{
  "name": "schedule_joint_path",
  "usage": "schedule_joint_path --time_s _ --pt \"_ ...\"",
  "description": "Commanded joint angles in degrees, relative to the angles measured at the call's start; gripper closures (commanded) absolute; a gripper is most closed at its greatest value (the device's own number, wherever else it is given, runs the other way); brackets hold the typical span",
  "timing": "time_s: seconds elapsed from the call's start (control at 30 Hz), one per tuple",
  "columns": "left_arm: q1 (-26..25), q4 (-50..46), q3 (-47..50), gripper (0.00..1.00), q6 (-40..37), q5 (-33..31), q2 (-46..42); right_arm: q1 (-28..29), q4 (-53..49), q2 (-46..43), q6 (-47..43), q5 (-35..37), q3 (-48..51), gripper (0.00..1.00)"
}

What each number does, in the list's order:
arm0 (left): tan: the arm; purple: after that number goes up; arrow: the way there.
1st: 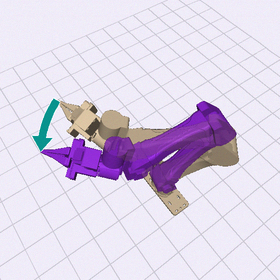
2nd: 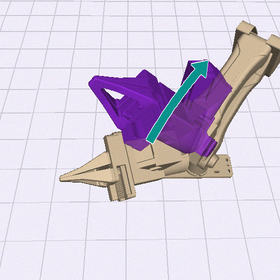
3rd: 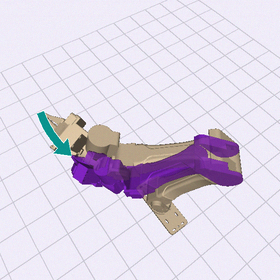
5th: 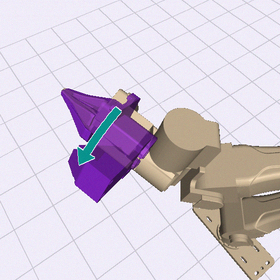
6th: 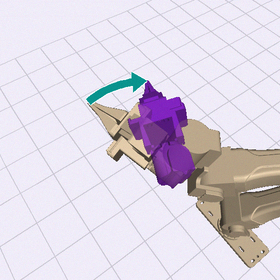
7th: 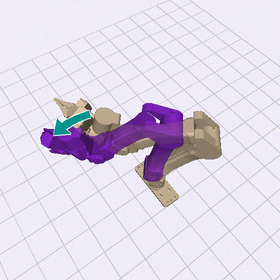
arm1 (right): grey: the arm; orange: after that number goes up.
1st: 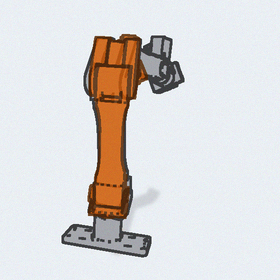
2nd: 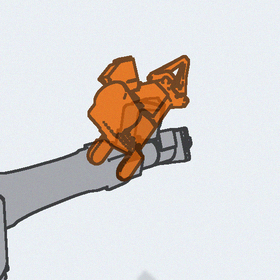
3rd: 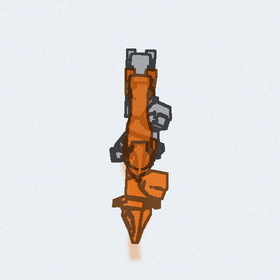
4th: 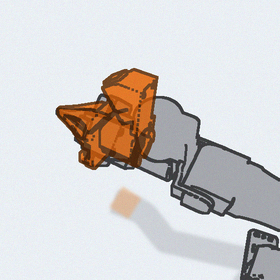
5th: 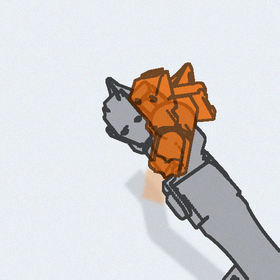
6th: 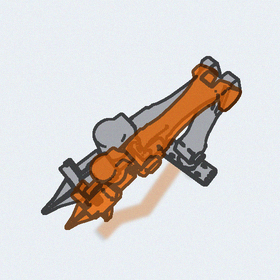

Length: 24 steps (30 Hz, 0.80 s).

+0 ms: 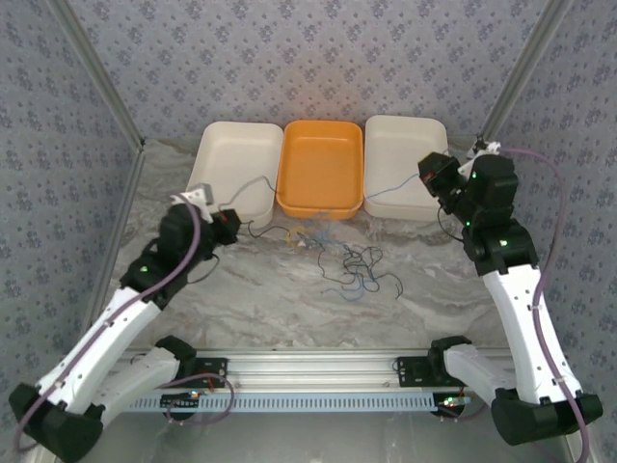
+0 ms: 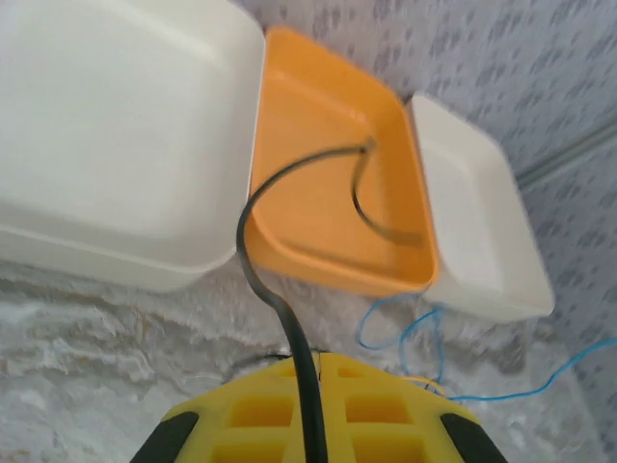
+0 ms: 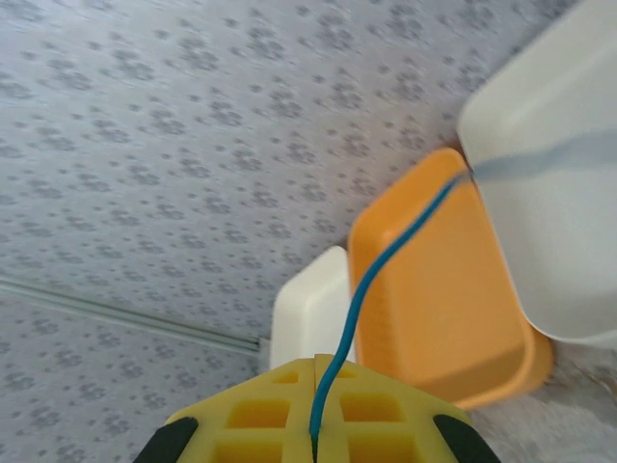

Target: Untangle the cables

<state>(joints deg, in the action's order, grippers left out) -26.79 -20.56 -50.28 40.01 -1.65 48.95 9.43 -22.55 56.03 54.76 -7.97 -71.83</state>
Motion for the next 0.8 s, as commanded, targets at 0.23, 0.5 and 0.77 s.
schedule_joint_path --time_s 0.23,0.5,0.77 --pt "10.6 -15.4 -2.6 1.0 -1.9 4.3 2.8 -7.6 -7.0 0.6 -3.8 -4.7 -9.4 1.0" --pt "11.1 -10.9 -3.4 1.0 -2.1 11.8 -2.0 -4.3 -8.4 2.1 -3.9 -7.3 -0.8 1.0" --pt "10.5 -4.2 -7.4 1.0 0.2 20.9 -1.4 4.5 -3.8 7.0 -3.3 -0.3 20.6 1.0"
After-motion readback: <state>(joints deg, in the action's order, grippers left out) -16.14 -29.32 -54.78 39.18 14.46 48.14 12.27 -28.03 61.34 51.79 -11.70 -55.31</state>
